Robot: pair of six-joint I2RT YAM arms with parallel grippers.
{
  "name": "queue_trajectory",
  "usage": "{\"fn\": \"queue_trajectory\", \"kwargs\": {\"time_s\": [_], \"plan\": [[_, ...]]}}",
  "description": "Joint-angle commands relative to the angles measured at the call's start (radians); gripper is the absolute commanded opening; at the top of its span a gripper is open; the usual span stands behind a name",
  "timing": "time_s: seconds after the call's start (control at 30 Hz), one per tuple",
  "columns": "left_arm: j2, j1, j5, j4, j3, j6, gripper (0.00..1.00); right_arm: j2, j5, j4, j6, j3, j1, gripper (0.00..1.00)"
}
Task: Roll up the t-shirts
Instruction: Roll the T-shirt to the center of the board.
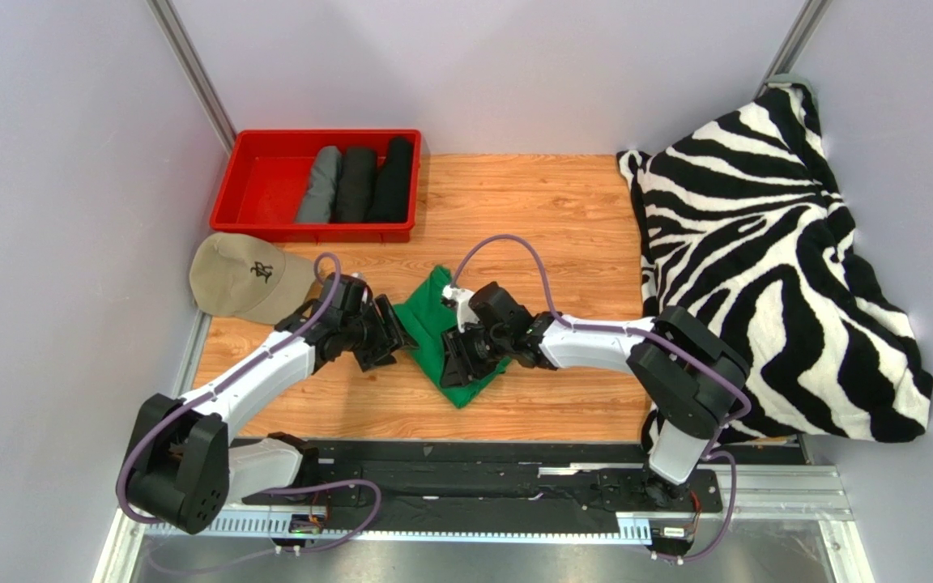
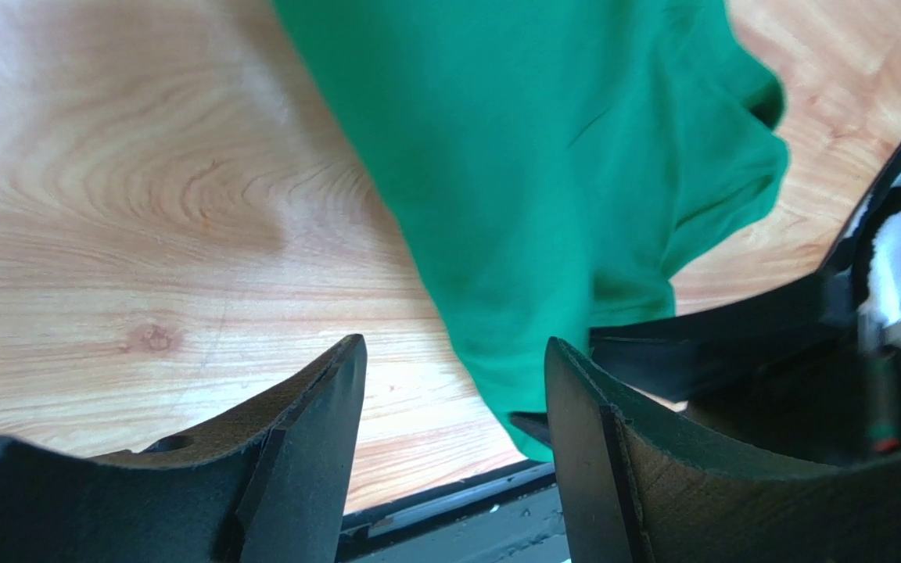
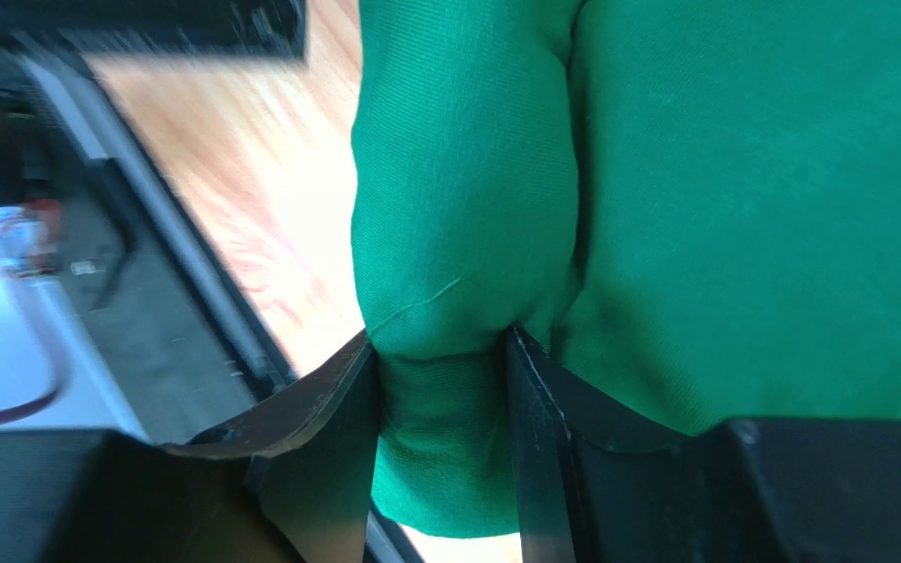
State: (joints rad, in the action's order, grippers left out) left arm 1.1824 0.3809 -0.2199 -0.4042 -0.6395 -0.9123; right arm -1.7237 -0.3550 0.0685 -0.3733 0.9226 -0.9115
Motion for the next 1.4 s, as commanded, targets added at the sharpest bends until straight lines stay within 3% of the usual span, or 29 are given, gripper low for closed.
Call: {"fn": "queue_trajectory", "kwargs": {"time_s": [0.0,0.23,0.47,0.7,0.8,0.83,0.9,0.93,1.17,1.37], "plan": [[0.025,0.000,-0.047,0.186,0.057,-0.066,0.66,-0.063,-0.231,-0.121,-0.110,-0.047,0.062,0.44],[0.066,0.001,-0.039,0.318,0.095,-0.102,0.68,-0.106,-0.301,-0.174,-0.160,-0.070,0.109,0.44],[0.137,0.010,-0.016,0.334,0.086,-0.125,0.66,-0.114,-0.303,-0.193,-0.173,-0.083,0.115,0.44],[0.238,0.062,0.097,0.199,-0.012,-0.132,0.52,-0.082,-0.271,-0.185,-0.182,-0.094,0.123,0.44],[0.272,0.082,0.128,0.101,-0.078,-0.132,0.39,-0.013,-0.188,-0.144,-0.170,-0.103,0.117,0.49],[0.279,0.088,0.131,0.038,-0.097,-0.131,0.30,0.019,-0.105,-0.125,-0.158,-0.108,0.103,0.53],[0.290,0.111,0.139,-0.043,-0.133,-0.122,0.24,0.112,0.008,-0.028,-0.122,-0.103,0.073,0.57],[0.292,0.118,0.137,-0.065,-0.143,-0.122,0.19,0.142,0.136,0.003,-0.086,-0.093,0.027,0.61],[0.270,0.124,0.105,-0.171,-0.163,-0.122,0.12,0.253,0.670,0.226,0.053,0.017,-0.239,0.66],[0.256,0.124,0.108,-0.263,-0.212,-0.094,0.13,0.120,0.959,0.341,0.148,0.157,-0.444,0.68]]}}
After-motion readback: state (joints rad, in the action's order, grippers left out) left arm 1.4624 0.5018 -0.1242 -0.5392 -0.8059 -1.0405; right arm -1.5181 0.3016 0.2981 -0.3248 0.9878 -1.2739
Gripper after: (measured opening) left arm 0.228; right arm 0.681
